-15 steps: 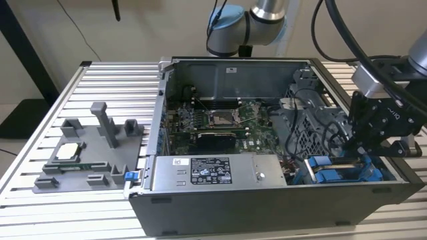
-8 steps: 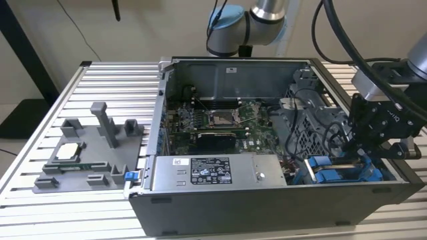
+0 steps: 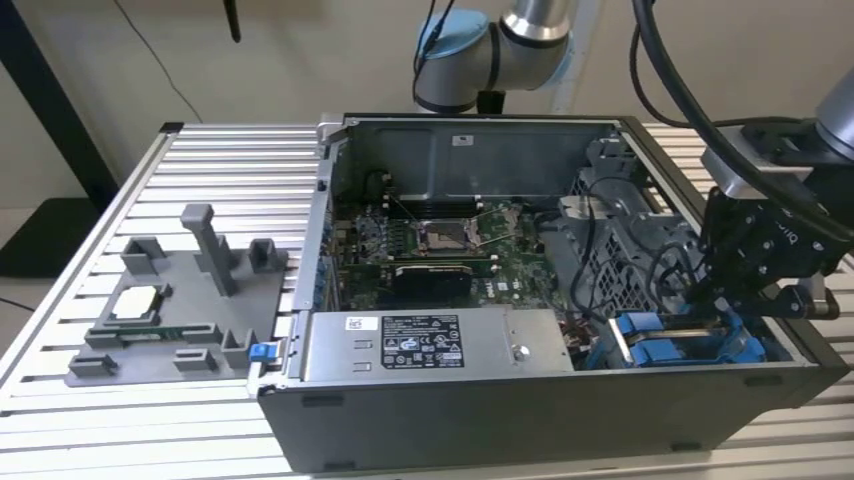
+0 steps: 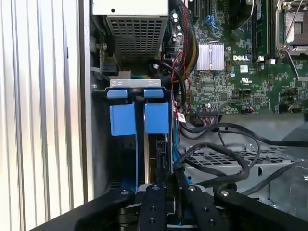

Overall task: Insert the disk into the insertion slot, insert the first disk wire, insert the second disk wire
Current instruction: 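Insert the first disk wire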

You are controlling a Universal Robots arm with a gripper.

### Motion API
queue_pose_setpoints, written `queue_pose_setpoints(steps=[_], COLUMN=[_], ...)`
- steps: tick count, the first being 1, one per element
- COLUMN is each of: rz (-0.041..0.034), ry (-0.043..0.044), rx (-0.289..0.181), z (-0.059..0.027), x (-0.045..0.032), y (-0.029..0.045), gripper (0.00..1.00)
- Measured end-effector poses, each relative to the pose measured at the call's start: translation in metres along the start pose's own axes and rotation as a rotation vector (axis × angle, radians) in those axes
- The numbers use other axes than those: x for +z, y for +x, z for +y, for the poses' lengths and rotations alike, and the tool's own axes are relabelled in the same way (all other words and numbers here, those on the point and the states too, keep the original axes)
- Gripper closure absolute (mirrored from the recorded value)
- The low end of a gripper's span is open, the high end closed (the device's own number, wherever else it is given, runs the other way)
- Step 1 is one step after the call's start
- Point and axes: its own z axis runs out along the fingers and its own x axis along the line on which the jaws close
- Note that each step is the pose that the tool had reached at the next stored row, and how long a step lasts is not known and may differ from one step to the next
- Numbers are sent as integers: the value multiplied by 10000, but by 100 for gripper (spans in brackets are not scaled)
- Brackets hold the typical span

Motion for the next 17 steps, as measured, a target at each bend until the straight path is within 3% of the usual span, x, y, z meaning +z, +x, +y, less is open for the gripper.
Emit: queue_pose_setpoints(steps=[9,17], rz=[-6,-19], ry=[8,217], rx=[93,76], z=[3,33], x=[-3,51], y=[23,29], gripper=[100,100])
